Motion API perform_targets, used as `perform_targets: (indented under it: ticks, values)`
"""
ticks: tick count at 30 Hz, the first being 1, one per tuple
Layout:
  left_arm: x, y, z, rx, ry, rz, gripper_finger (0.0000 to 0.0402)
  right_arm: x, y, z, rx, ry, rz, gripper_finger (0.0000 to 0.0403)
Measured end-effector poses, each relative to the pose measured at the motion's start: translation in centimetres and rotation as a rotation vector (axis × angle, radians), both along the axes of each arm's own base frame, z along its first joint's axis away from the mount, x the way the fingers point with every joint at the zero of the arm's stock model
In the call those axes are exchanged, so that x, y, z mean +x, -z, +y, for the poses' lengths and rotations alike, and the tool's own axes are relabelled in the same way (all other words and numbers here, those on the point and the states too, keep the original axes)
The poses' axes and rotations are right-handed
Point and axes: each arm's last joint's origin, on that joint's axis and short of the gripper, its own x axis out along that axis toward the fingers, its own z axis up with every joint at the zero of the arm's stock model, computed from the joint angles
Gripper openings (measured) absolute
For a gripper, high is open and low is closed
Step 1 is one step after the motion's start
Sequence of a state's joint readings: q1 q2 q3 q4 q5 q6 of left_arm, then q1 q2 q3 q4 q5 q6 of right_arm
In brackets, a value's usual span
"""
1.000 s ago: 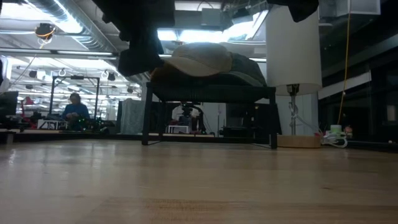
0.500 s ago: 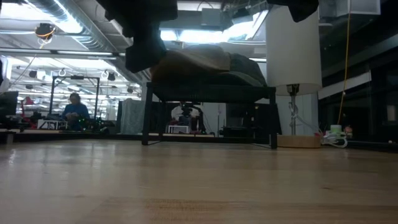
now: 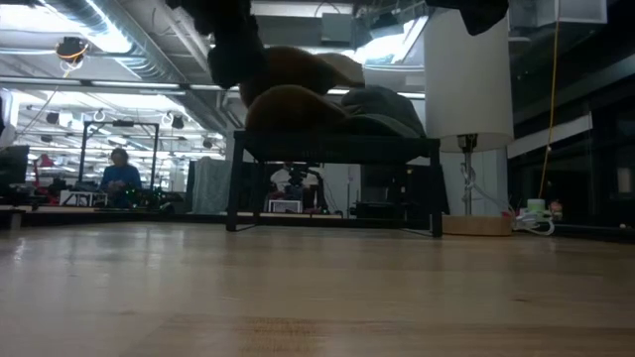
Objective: Pick & Place hat
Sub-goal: Adjust the brown caps on the shelf
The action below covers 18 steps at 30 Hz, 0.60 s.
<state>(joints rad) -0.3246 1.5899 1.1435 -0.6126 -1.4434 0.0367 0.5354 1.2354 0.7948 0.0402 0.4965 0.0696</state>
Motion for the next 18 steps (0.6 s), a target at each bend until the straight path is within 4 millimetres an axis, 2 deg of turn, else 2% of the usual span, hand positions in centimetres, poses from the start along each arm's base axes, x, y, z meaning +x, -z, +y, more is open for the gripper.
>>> perform_targets:
  ticks: [7,18]
  values:
    - [-0.5,-1.2,0.0,0.073,-0.046,-0.068,0.0003,0.0,0.0,0.0,0.0,0.0,0.0,0.0103]
    - [0.3,-1.8,2.1,0.114,-0.128,-0.007,0.0003,0.0,0.0,0.0,0.0,0.0,0.0,0.0103]
